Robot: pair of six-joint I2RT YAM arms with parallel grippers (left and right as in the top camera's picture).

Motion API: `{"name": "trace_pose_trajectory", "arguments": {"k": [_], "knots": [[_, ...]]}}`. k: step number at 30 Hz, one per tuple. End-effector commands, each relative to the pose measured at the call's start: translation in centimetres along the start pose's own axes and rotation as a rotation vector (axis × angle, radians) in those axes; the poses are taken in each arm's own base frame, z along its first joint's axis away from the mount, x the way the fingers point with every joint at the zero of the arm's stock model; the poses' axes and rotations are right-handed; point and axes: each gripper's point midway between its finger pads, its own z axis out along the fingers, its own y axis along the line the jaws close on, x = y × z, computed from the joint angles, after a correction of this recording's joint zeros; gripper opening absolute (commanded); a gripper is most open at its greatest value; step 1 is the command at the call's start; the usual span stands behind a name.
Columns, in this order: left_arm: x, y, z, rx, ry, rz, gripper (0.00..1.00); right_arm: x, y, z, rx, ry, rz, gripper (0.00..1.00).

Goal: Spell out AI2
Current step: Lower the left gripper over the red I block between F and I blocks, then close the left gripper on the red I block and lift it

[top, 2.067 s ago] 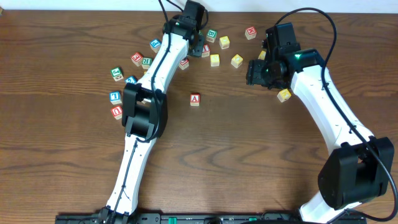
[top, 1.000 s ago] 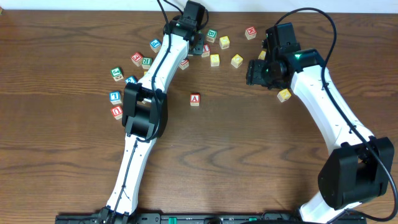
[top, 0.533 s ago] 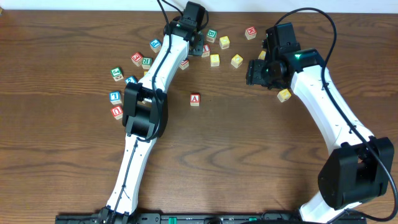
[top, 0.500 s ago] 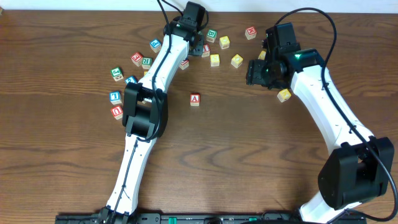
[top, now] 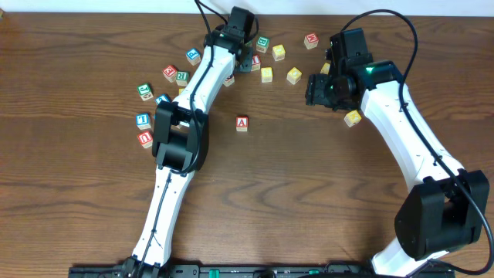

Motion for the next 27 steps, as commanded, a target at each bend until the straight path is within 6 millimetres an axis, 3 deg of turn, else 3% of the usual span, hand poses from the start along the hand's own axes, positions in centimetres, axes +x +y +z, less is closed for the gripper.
{"name": "trace_pose_trajectory", "arguments": {"k": [1, 9, 17, 22, 27], "knots": [[1.3, 0.4, 1.5, -0.024, 0.03, -0.006, 0.36, -0.1, 0.0, -0.6, 0.005, -0.017, -0.015, 0.7], [1.0, 0.4, 1.4, -0.022, 0.02, -0.007, 0.33, -0.1, 0.0, -0.6, 0.005, -0.017, -0.015, 0.7], [-0.5, 0.3, -0.5, -0.014, -0.019, -0.013, 0.29, -0.1, 0.0, -0.6, 0.005, -0.017, -0.015, 0.72], [-2.2, 0.4, -3.0, -0.005, -0.064, -0.02, 0.29, -0.3, -0.4, -0.6, 0.021, -0.024, -0.02, 0.73], [-4.1, 0.6, -7.5, 0.006, -0.113, -0.028, 0.28, -0.8, -1.9, -0.7, 0.098, -0.05, -0.034, 0.77]]}}
